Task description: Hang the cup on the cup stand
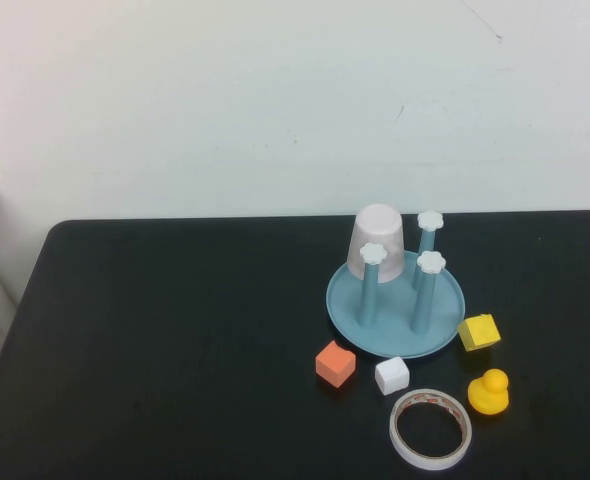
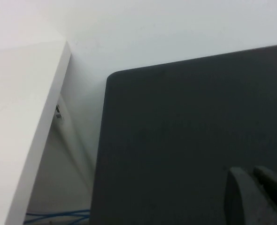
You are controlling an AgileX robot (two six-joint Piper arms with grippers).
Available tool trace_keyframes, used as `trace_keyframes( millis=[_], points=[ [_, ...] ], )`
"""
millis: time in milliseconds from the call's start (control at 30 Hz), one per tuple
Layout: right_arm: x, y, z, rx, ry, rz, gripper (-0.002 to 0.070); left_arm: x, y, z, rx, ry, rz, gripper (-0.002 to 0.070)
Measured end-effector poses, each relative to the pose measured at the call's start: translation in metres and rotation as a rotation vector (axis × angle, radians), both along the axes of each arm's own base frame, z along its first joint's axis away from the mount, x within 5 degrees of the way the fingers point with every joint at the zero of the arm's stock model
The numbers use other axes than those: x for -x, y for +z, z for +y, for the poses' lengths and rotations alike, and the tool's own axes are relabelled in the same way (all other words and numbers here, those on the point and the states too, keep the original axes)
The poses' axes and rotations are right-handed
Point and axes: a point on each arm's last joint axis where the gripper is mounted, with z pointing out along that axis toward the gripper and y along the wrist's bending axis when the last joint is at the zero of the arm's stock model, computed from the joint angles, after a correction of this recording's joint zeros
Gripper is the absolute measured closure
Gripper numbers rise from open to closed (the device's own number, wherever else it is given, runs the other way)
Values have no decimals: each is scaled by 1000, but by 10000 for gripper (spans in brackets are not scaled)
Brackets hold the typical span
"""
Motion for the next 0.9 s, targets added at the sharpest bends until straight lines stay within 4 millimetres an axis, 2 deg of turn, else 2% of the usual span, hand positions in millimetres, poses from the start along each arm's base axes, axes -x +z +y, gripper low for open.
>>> trace_keyframes(
  millis=[167,333,900],
  points=[
    [0,0,0,0,0,0,678,0,0,0,-18,-5,1,676],
    [0,0,0,0,0,0,678,0,0,0,63,17,2,676],
    [0,0,0,0,0,0,678,0,0,1,63,33,4,676]
  ],
)
